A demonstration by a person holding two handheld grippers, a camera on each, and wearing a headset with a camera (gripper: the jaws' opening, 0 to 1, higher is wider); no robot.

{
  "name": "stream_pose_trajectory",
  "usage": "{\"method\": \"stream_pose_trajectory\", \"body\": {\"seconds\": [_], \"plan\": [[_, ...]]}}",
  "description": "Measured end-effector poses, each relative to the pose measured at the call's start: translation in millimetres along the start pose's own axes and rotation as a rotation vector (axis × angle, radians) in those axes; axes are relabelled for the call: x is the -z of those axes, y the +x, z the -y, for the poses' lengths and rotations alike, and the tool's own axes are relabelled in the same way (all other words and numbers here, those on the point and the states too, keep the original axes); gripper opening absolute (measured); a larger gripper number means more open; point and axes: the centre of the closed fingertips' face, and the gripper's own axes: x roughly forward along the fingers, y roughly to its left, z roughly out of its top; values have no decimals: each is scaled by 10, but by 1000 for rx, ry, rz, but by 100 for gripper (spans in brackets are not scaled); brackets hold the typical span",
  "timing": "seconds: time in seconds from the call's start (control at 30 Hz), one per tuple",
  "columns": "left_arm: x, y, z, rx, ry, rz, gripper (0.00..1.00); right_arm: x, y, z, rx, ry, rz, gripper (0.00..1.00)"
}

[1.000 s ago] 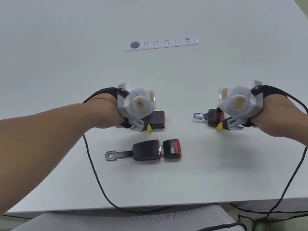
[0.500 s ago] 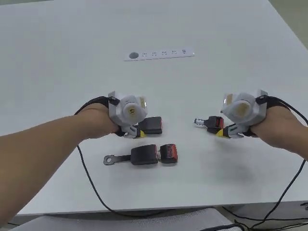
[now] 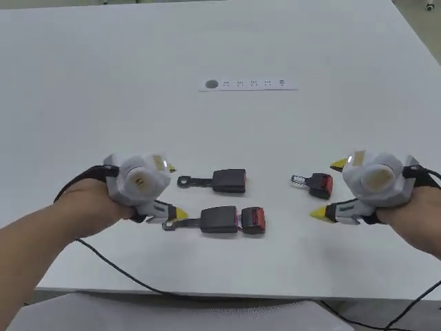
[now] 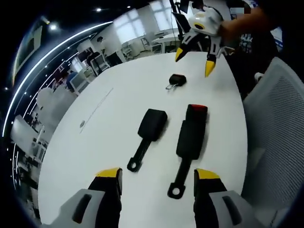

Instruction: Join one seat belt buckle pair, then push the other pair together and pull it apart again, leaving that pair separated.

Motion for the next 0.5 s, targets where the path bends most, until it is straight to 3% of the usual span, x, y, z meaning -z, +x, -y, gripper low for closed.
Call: {"method": "stream_pose_trajectory", "body": {"seconds": [0.1,0.17,0.4,0.5], "plan": [[166,-163,61,-2,-41,37,65,73,-90,-84,-9,27,11,70],[242,-268,84,-11,-130,72,71,144,-165,-124,-7,57,11,72],[325,-575,128,-48,-196,144,86,278,-359,-174,19,157,34,84],[308,-657,133,-72,-253,199,100,249,-401,-192,27,196,88,94]]}}
